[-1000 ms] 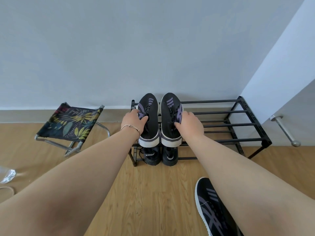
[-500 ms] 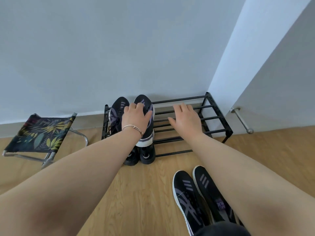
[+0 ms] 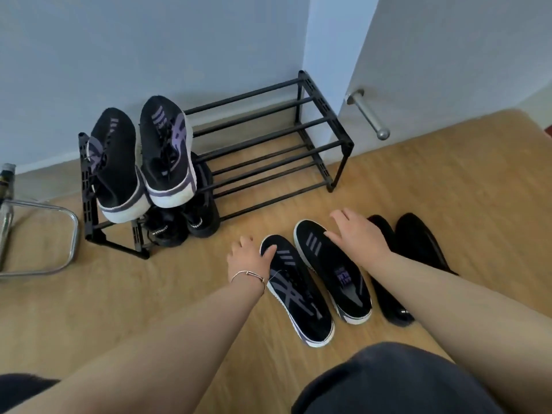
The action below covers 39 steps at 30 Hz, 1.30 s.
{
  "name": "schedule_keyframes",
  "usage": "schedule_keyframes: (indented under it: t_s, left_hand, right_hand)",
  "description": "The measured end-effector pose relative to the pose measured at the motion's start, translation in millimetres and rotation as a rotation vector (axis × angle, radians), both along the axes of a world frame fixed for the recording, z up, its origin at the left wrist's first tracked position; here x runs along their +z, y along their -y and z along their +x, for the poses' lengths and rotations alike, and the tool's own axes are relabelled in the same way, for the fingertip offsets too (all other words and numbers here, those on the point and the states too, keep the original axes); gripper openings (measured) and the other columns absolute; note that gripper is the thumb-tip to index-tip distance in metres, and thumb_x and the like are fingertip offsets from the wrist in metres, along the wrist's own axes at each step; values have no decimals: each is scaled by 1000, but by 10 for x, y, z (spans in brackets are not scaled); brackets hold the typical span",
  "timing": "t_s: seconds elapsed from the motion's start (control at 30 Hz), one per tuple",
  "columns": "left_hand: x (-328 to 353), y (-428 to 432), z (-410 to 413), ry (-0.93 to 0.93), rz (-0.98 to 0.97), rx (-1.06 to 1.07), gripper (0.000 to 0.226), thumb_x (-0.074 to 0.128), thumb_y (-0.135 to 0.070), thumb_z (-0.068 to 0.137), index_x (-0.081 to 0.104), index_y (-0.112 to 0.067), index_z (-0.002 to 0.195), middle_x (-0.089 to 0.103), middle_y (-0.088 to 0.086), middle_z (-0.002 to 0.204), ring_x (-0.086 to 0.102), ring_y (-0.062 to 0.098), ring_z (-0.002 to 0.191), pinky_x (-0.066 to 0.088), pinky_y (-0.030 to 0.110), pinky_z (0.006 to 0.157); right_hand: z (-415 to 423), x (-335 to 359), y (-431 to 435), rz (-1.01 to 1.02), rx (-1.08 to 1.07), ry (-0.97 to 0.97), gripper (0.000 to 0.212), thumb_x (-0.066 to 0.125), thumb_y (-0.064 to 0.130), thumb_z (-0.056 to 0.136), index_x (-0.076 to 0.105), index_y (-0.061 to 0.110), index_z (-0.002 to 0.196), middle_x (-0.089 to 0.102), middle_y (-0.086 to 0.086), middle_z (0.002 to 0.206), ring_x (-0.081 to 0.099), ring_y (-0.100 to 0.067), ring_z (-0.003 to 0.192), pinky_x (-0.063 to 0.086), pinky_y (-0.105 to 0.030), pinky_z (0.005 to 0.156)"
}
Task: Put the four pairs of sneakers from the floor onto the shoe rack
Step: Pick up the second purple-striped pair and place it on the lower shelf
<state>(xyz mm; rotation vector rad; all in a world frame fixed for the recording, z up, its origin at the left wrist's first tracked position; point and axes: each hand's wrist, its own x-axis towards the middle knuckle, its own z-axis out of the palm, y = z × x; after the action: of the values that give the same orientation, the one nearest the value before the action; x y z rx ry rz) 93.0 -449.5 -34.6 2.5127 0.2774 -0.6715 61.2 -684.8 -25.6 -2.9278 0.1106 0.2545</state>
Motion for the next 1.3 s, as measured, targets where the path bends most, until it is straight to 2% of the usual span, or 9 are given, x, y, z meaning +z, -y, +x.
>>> schedule_keyframes:
  t_s: [0.27, 0.43, 0.53, 0.67, 0.73, 0.87, 1.03, 1.17, 1.3]
  left_hand:
    - [-644, 143, -803, -362, 2, 94, 70, 67, -53, 85, 41, -6, 130, 56, 17, 131, 60, 35, 114, 53, 43, 92]
    - [-759, 170, -1011, -464, -78, 215, 79, 68, -46, 87, 31, -8, 146, 51, 16, 140, 55, 36, 124, 49, 44, 100]
    - [-767, 171, -1039, -466, -134, 253, 74, 69, -41, 88, 33, -14, 147, 54, 13, 139, 57, 34, 123, 48, 40, 97]
    - [-817, 145, -1016, -445, -208, 283, 69, 73, -37, 86, 39, -18, 143, 61, 7, 132, 63, 32, 113, 50, 33, 91]
    - [-841, 145, -1008, -442, -266, 326, 71, 78, -34, 81, 40, -19, 140, 63, 6, 129, 66, 32, 108, 55, 42, 96]
    - [-913, 114, -992, -467, -357, 403, 74, 81, -22, 74, 41, -25, 135, 69, 2, 116, 71, 31, 98, 60, 47, 88]
    - [-853, 18, -838, -455, -463, 428, 59, 69, -2, 85, 43, -22, 135, 64, 3, 91, 72, 32, 92, 63, 48, 80]
    - [-835, -105, -707, -432, -484, 401, 56, 70, -1, 85, 47, -23, 132, 60, 5, 91, 69, 25, 83, 63, 47, 78]
    - [-820, -225, -574, -410, -524, 404, 58, 71, -1, 84, 49, -24, 133, 62, 8, 93, 71, 26, 92, 64, 41, 71]
  right_hand:
    - [-714, -648, 243, 171, -354, -344, 52, 56, 56, 91, 56, 13, 122, 64, -7, 116, 64, -26, 101, 56, -40, 81]
    - [-907, -748, 232, 480, -604, -387, 55, 46, 59, 95, 61, 11, 119, 69, -4, 111, 64, -24, 104, 54, -42, 92]
    - [-996, -743, 276, 602, -695, -332, 51, 35, 51, 101, 68, 12, 105, 70, -5, 99, 64, -23, 101, 51, -41, 93]
    - [-1026, -789, 378, 647, -656, -343, 36, 45, 35, 101, 66, 19, 127, 69, 2, 118, 63, -18, 109, 52, -43, 98]
    - [-1010, -799, 383, 680, -635, -396, 37, 53, 33, 98, 63, 21, 132, 68, 4, 125, 65, -17, 108, 53, -44, 99]
    - [-1012, -837, 291, 660, -584, -476, 29, 65, 26, 93, 71, 20, 121, 73, 2, 115, 66, -18, 108, 53, -44, 99]
    - [-986, -886, 191, 644, -671, -436, 29, 74, 21, 86, 68, 13, 113, 71, -3, 109, 65, -21, 102, 53, -38, 91]
    - [-1007, -898, 101, 707, -721, -401, 36, 75, 23, 85, 64, 13, 118, 67, -2, 110, 63, -22, 104, 51, -35, 88]
    - [-938, -836, 24, 745, -745, -355, 35, 75, 20, 86, 65, 13, 119, 67, 0, 112, 62, -20, 106, 51, -35, 90]
